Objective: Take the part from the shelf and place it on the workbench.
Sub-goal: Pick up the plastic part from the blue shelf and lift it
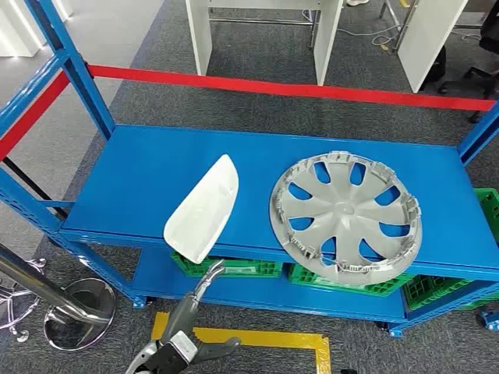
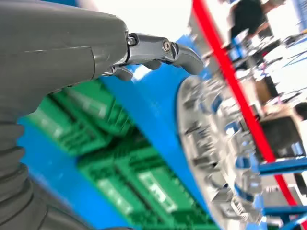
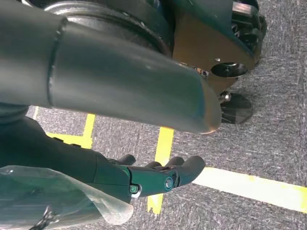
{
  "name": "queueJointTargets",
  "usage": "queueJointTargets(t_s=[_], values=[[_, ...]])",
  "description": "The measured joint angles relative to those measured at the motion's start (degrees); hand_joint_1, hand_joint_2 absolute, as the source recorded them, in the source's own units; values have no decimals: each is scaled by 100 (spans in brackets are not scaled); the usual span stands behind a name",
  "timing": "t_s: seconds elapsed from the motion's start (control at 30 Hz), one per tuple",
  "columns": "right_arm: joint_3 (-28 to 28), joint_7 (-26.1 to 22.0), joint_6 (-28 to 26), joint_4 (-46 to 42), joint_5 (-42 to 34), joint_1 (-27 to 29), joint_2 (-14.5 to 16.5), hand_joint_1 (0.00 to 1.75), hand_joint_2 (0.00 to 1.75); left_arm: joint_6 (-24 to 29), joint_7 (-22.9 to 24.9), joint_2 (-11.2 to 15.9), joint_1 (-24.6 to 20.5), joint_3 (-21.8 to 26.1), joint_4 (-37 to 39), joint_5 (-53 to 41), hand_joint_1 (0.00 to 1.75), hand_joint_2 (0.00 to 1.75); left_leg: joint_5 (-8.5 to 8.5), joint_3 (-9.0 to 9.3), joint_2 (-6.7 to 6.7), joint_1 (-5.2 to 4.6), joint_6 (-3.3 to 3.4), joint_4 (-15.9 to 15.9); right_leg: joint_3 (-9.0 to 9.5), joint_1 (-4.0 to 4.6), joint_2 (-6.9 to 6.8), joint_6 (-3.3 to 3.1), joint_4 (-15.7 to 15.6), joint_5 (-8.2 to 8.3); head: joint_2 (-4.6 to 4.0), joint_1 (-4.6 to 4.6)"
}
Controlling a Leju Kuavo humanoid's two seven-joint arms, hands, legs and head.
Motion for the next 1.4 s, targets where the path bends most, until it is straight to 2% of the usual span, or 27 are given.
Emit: queueJointTargets(t_s=[0.23,0.63,0.87,1.27,1.33,1.4], values=[[0,14,-16,0,26,-2,5,0,0,466,-34,9,-17,27,-566,-222,0,175,0,0,0,0,0,0,0,0,0,0,0,0,0,0],[0,28,-21,0,57,-11,32,0,0,571,-191,50,-58,228,-956,-302,0,175,0,-1,0,0,0,0,1,0,1,0,1,0,0,1],[-4,13,-44,0,47,-10,36,0,0,730,-289,50,63,567,-1288,-92,0,175,0,-1,0,0,0,0,0,0,0,0,1,0,0,0],[-10,1,-69,0,33,-9,38,0,0,698,-328,52,130,693,-1379,71,0,175,0,-1,0,0,0,0,0,0,0,0,1,0,0,-1],[-19,-11,-92,2,18,-6,39,0,0,727,-355,63,255,903,-1497,106,0,87,0,-1,0,0,0,0,0,0,1,0,1,0,0,0],[-28,-20,-105,4,7,-1,39,0,0,1289,-152,130,515,1296,-1668,-645,0,0,0,-1,0,0,0,0,-1,0,2,0,1,0,0,0]])
